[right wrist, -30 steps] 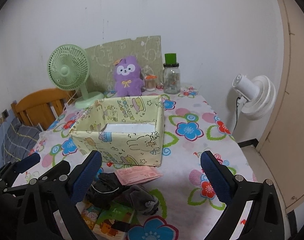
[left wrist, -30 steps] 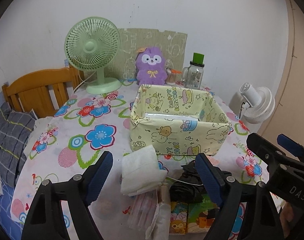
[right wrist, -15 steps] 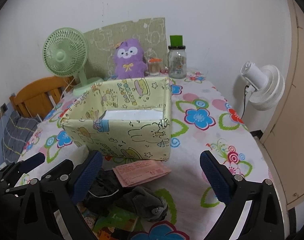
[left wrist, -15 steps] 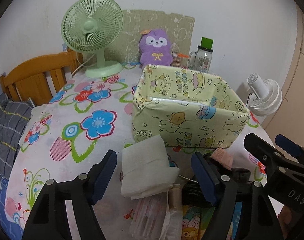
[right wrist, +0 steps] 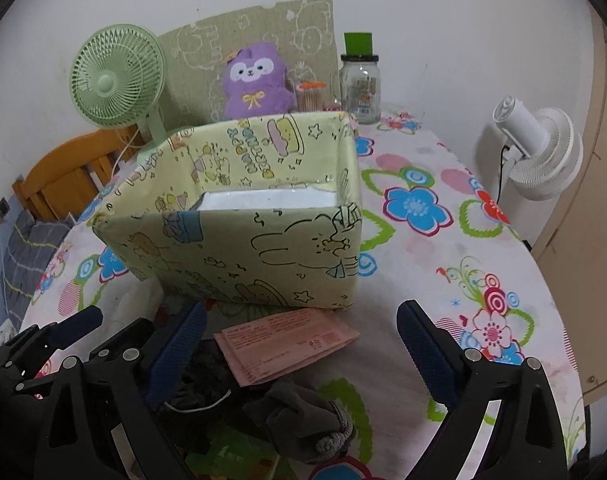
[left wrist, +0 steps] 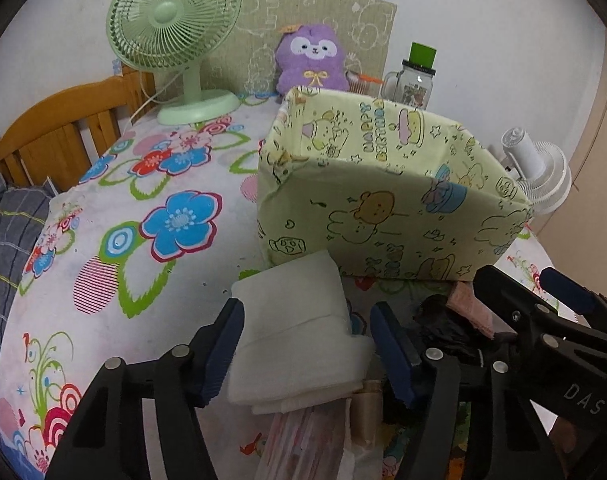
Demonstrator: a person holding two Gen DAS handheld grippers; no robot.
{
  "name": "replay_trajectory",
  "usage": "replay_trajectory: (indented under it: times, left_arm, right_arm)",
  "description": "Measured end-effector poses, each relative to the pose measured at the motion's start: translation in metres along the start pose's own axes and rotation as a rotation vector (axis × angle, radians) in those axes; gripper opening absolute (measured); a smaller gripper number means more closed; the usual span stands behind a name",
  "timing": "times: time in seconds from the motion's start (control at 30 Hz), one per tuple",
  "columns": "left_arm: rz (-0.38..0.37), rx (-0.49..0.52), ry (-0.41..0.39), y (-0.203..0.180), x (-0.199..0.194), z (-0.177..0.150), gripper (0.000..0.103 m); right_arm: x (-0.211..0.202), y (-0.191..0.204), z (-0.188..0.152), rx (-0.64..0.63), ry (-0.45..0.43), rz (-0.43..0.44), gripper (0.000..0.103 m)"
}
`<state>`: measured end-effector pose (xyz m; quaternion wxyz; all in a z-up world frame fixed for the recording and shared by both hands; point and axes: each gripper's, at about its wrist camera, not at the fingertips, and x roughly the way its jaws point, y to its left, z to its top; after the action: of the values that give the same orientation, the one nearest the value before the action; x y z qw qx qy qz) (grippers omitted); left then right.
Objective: Organize soft objects
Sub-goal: 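Lower the left gripper onto the folded white cloth and close it, then grasp the crumpled black cloth with the right gripper while the left gripper holds the white cloth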
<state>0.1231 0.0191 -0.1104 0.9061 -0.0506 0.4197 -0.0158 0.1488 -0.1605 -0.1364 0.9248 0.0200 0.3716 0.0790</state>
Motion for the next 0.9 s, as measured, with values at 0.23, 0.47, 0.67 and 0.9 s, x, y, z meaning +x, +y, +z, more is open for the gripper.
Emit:
replay_trajectory:
  times: [0.23,0.47,0.67,0.9]
  left_arm:
    - [-0.004,0.006,0.031,0.0,0.012,0.001,0.06]
    - [-0.005,0.014,0.052,-0.001,0.019,-0.001,0.052]
    - [-0.005,0.019,0.058,-0.002,0.023,0.0,0.044]
    - [-0.012,0.022,0.052,-0.004,0.022,0.001,0.033]
  right_arm:
    - [0.016,-0.001,-0.001,0.013,0.041,-0.001,0.096]
    - [0.03,-0.004,-0.005,0.047,0.083,0.02,0.095]
    - [0.036,-0.003,-0.006,0.065,0.113,0.042,0.085]
    - [0.036,0.0,-0.007,0.078,0.116,0.065,0.066]
